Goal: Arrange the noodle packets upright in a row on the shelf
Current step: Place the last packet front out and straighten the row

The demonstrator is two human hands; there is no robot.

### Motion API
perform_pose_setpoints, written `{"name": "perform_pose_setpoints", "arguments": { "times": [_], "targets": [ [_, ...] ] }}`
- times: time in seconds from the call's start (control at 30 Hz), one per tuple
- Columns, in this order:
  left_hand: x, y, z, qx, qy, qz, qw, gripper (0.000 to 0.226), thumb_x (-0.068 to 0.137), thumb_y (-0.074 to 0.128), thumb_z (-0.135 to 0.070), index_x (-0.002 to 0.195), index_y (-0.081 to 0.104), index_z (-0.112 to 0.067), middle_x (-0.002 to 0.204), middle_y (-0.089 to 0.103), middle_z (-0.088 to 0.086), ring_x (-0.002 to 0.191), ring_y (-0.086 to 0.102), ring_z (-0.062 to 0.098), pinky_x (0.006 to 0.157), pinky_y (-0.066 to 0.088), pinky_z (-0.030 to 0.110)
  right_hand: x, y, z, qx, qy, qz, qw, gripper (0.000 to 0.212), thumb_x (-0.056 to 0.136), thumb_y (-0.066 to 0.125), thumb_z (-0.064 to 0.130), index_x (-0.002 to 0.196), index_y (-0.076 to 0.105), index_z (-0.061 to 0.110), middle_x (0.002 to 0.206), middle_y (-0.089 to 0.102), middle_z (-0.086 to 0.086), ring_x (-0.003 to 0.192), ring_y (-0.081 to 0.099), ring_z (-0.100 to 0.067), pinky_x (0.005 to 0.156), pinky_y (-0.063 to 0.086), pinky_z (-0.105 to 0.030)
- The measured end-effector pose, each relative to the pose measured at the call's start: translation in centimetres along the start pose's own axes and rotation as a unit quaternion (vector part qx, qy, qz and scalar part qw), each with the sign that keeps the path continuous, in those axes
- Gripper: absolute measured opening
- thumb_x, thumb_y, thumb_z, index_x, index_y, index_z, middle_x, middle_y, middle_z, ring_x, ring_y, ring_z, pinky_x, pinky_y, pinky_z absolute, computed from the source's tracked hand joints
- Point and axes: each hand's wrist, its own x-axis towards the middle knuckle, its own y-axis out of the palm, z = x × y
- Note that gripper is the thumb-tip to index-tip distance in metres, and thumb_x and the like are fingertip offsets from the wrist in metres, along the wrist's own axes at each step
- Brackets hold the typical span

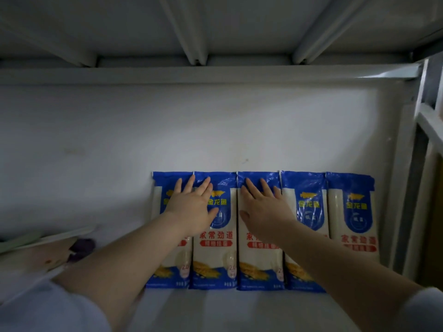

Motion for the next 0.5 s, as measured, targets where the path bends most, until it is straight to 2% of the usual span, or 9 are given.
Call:
{"name": "perform_pose_setpoints", "arguments": {
  "times": [0.13,0.37,0.5],
  "targets": [
    [-0.1,0.6,0.0,0.009,-0.008,-0.039,0.999,0.07,0.097,0.022,-0.053,0.152,-0.003,-0.017,0.16,-0.008,-0.002,0.147,-0.012,0.018,0.118,-0.007,0.047,0.2,-0.3,2.0,-0.053,-0.078,-0.034,0.995,0.062,0.101,0.02,0.04,0.152,-0.006,0.014,0.16,-0.014,-0.001,0.147,-0.014,-0.019,0.12,-0.004,-0.041],
    [0.4,0.9,1.0,-0.012,0.0,-0.037,0.999,0.073,0.096,0.023,-0.054,0.151,-0.004,-0.015,0.16,-0.009,-0.001,0.147,-0.008,0.015,0.119,-0.004,0.043,2.4,0.7,2.4,-0.047,-0.04,0.001,0.998,0.067,0.101,0.021,0.044,0.151,-0.008,0.01,0.16,-0.014,-0.004,0.147,-0.013,-0.016,0.121,-0.001,-0.04],
    [-0.4,0.7,1.9,-0.033,-0.016,-0.071,0.997,0.072,0.097,0.022,-0.052,0.151,-0.006,-0.013,0.16,-0.011,0.004,0.147,-0.009,0.016,0.12,-0.004,0.041,1.8,0.5,1.9,-0.026,-0.061,-0.022,0.998,0.066,0.101,0.022,0.043,0.151,-0.006,0.011,0.16,-0.013,-0.003,0.147,-0.012,-0.014,0.122,-0.001,-0.038]
  ]
}}
